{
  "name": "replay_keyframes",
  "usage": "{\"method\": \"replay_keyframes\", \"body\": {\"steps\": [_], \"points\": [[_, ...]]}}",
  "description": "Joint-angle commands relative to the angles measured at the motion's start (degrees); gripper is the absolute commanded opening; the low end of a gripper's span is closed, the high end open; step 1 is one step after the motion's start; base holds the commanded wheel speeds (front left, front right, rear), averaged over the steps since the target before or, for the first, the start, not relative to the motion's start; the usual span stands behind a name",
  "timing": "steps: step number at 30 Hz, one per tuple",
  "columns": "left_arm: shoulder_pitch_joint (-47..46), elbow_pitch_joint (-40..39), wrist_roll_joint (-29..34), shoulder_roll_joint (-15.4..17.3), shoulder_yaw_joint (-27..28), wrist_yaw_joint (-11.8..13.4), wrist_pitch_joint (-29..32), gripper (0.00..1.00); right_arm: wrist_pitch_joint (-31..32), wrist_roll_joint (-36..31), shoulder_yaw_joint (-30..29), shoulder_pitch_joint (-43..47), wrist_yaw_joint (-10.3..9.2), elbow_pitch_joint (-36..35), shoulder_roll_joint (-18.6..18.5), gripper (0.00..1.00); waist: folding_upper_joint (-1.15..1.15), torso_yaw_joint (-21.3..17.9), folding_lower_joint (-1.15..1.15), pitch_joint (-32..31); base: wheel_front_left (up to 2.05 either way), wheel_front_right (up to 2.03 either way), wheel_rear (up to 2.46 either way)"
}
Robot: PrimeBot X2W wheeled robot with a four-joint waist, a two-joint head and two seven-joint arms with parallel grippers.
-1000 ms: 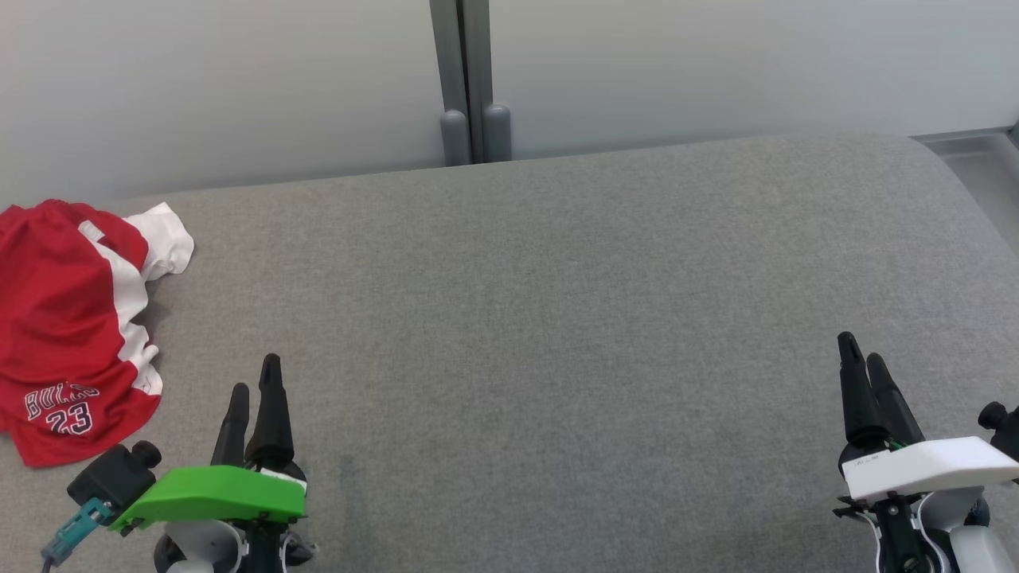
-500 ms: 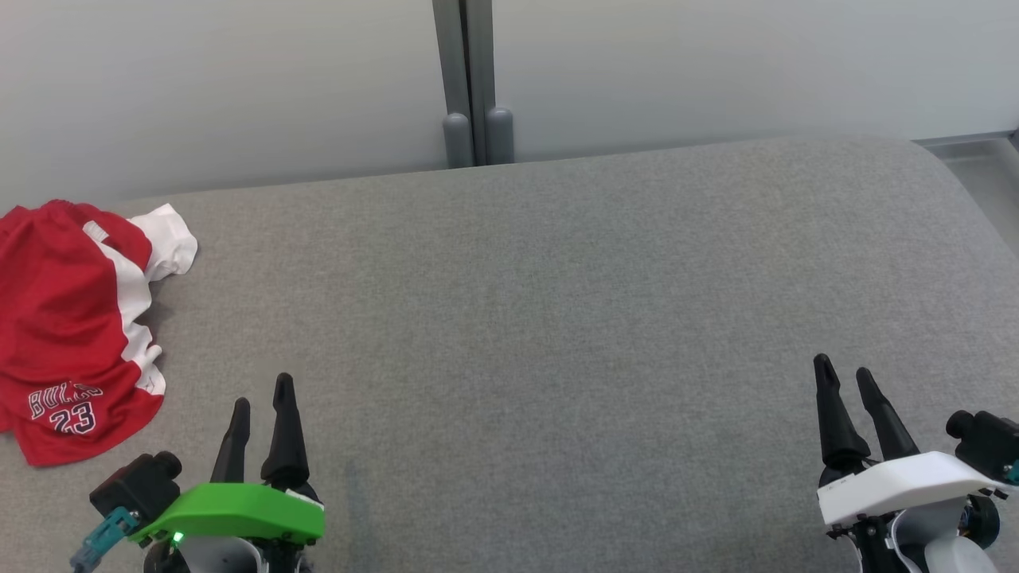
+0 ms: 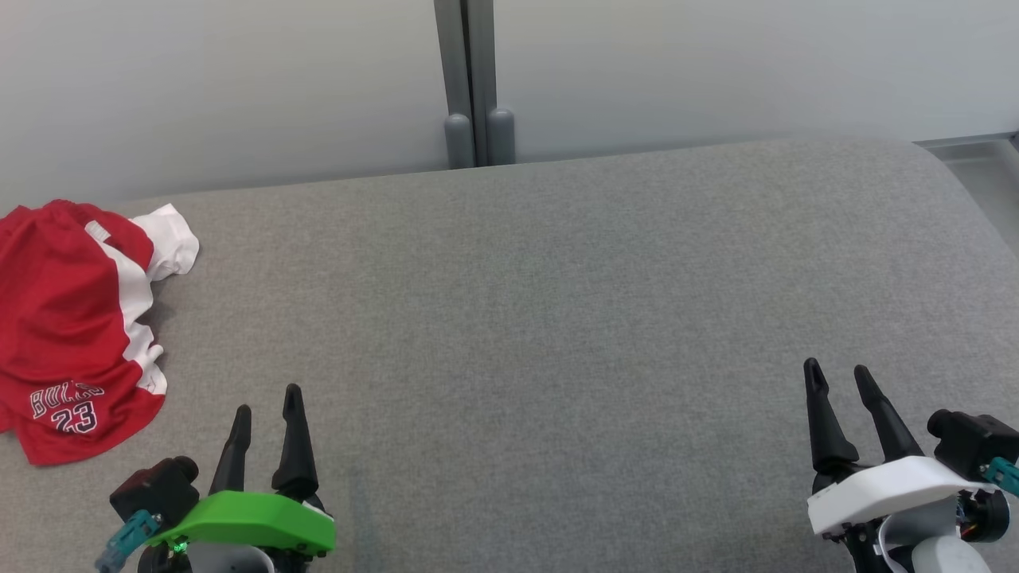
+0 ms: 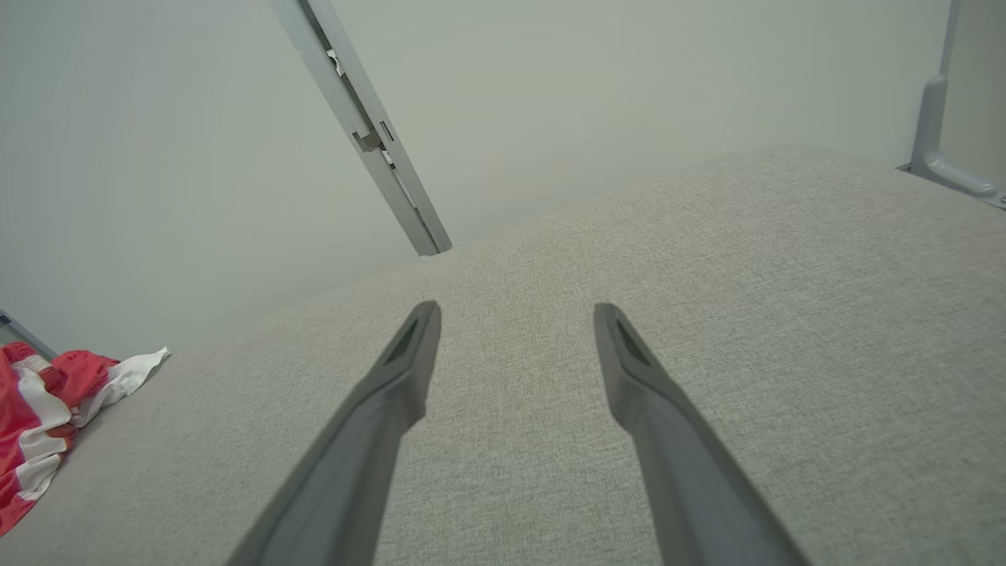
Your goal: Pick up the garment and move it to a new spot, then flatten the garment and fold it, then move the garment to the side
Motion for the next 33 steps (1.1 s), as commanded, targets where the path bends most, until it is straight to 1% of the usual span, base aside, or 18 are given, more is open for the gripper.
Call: {"method": "replay_keyframes", "body": {"steps": [1,9,17,33], "points": [[-0.1,-0.2,1.5,0.4,-0.1,0.2,-0.5,1.00,-0.6,-1.9,0.1,-0.2,0.02,-0.6,-0.4,1.00,0.00,0.0,0.00,0.0,0.00,0.00,0.00],[0.1,0.7,4.8,0.5,-0.4,0.3,-1.6,1.00,-1.8,-6.7,0.1,-0.3,0.02,-0.5,-0.4,1.00,0.00,0.3,0.00,0.0,0.00,0.00,0.00],[0.0,2.2,7.9,0.5,-1.0,-0.4,-2.7,1.00,-2.8,-10.7,0.3,0.0,0.02,-0.3,-0.4,1.00,0.00,0.3,0.00,0.0,0.00,0.00,0.00],[-0.1,4.1,13.5,0.6,-1.6,-0.1,-4.6,1.00,-4.7,-17.5,0.0,-0.1,0.03,1.0,-0.5,1.00,0.00,0.5,0.00,0.0,0.00,0.00,0.00]]}}
